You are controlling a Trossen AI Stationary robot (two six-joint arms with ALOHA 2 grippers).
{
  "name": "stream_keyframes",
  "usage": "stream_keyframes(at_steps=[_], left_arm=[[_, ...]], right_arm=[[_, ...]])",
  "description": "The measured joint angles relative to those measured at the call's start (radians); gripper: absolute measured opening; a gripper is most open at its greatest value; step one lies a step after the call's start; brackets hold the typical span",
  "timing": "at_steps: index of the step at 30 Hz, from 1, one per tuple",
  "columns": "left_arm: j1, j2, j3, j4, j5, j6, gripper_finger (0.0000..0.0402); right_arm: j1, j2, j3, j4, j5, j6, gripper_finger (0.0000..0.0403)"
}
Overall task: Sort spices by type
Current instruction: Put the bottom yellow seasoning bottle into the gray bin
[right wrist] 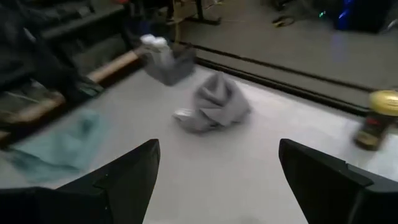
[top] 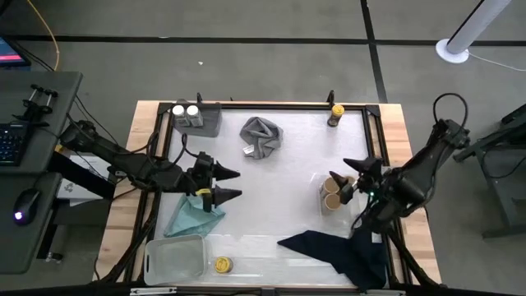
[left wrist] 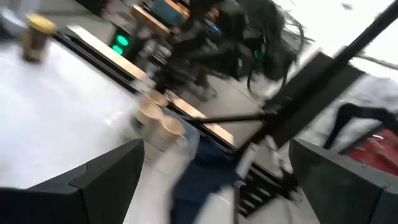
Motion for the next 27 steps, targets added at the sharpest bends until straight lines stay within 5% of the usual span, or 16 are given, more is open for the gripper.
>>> stream_keyframes(at_steps=[5, 9, 16, 21, 27], left_arm=[[-0.048, 0.052, 0.018, -0.022, 0.187, -0.163, 0.0383], [-0.173, 0.175, 0.171, -0.370, 0.258, -0.203, 0.0383], [-0.335, 0.478, 0.572, -0.912, 0.259, 0.016, 0.0383], [-0.397, 0.627, 0.668, -0.984, 0.259, 0.198, 0.0383], [-0.405, 0.713, 0.682, -0.981, 0.258, 0.210, 0.0383]], right_arm=[[-0.065, 0.000, 0.071, 0.411, -0.129, -0.483, 0.0325], [-0.103, 0.009, 0.072, 0.690, -0.263, -0.758, 0.0325], [-0.130, 0.012, 0.072, 0.733, -0.276, -0.790, 0.0325], [-0.143, 0.012, 0.072, 0.718, -0.277, -0.789, 0.0325], [-0.147, 0.012, 0.072, 0.687, -0.295, -0.787, 0.0325]])
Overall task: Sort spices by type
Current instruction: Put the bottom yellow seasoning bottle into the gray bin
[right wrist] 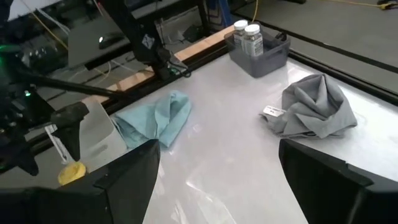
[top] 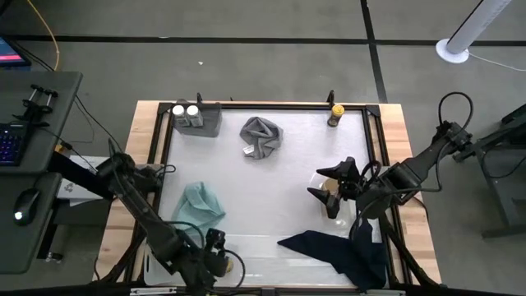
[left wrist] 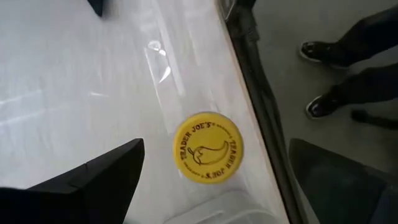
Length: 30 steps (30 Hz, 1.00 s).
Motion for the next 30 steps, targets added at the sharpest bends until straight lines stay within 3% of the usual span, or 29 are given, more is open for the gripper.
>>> stream_keyframes(at_steps=[7, 15, 30], left_arm=[[0.018, 0.063, 0.000, 0.003, 0.014, -0.005, 0.0383], [0.053, 0.109, 0.000, 0.003, 0.040, -0.113, 0.0377], [0.059, 0.158, -0.001, -0.009, 0.116, -0.165, 0.0256]], right_arm=[[0.000, 0.000, 0.000, -0.028, -0.006, 0.000, 0.0325], [0.000, 0.000, 0.000, -0.029, -0.013, 0.000, 0.0325], [0.000, 0.000, 0.000, -0.070, -0.033, -0.001, 0.0325]])
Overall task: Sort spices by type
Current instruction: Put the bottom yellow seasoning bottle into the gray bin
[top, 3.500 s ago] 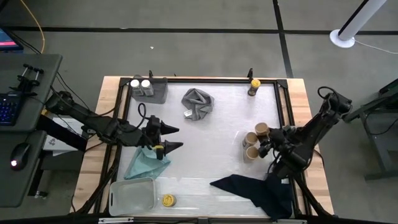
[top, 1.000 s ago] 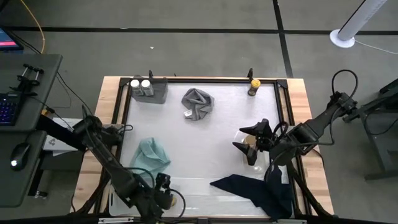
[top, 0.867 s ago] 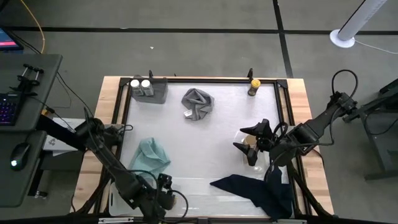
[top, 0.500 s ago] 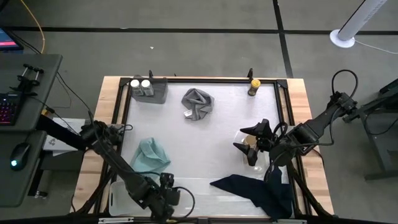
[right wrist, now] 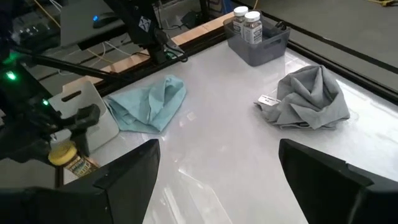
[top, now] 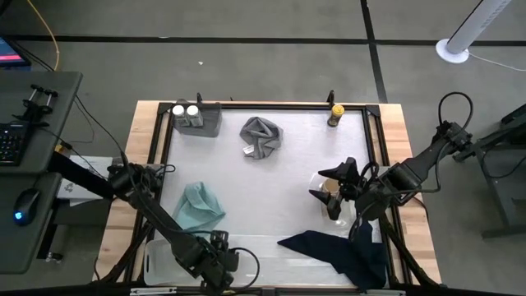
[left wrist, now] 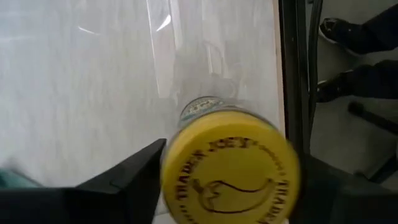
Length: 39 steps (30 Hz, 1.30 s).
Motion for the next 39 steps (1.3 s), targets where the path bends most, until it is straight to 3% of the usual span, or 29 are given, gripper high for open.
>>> stream_keyframes(at_steps=[4, 10, 16, 23, 28, 34, 39], left_arm=[[0.011, -0.051, -0.001, -0.013, 0.000, 0.036, 0.0190], [0.027, -0.242, -0.001, -0.093, -0.123, 0.035, 0.0190], [-0.040, -0.407, 0.001, -0.236, -0.211, -0.204, 0.0190], [-0.251, -0.373, -0.036, -0.364, -0.138, -0.569, 0.0190], [-0.294, -0.310, -0.103, -0.363, -0.134, -0.739, 0.0190], [-0.225, -0.246, -0.168, -0.358, -0.131, -0.775, 0.0190], [-0.156, -0.243, -0.180, -0.285, -0.156, -0.666, 0.0190]], right_arm=[[0.000, 0.000, 0.000, -0.019, 0.000, 0.000, 0.0325], [0.000, 0.000, 0.000, -0.026, 0.010, -0.001, 0.0325], [0.000, 0.000, 0.000, -0.026, 0.027, -0.001, 0.0325], [0.000, 0.000, 0.000, -0.043, 0.027, 0.028, 0.0325], [0.000, 0.000, 0.000, -0.054, 0.038, 0.028, 0.0325], [0.000, 0.000, 0.000, -0.058, 0.048, 0.030, 0.0325], [0.000, 0.000, 0.000, -0.064, 0.049, 0.060, 0.0325]])
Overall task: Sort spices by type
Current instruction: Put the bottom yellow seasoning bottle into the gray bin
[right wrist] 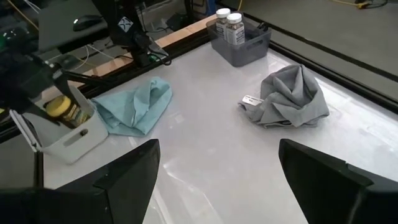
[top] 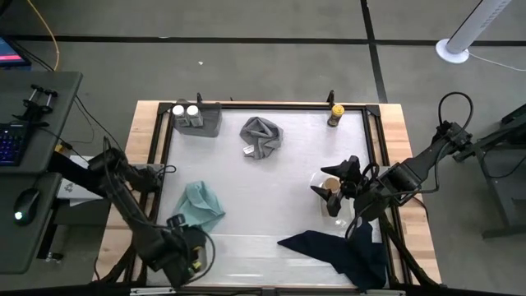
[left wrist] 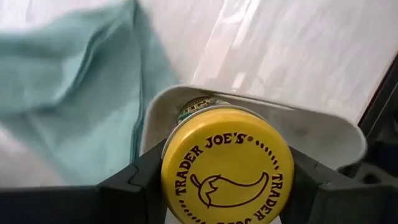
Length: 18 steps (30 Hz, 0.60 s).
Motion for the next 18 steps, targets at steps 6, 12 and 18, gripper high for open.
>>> stream_keyframes(at_steps=[6, 12, 18], left_arm=[[0.063, -0.001, 0.000, 0.100, -0.012, 0.201, 0.0190], [0.085, -0.001, 0.000, 0.130, 0.030, 0.306, 0.0190], [0.085, -0.001, 0.000, 0.120, 0.032, 0.308, 0.0190]], right_arm=[[0.000, 0.000, 0.000, 0.000, -0.009, 0.004, 0.0325], [0.000, 0.000, 0.000, 0.000, -0.020, 0.004, 0.0325], [0.000, 0.000, 0.000, -0.009, -0.021, 0.004, 0.0325]])
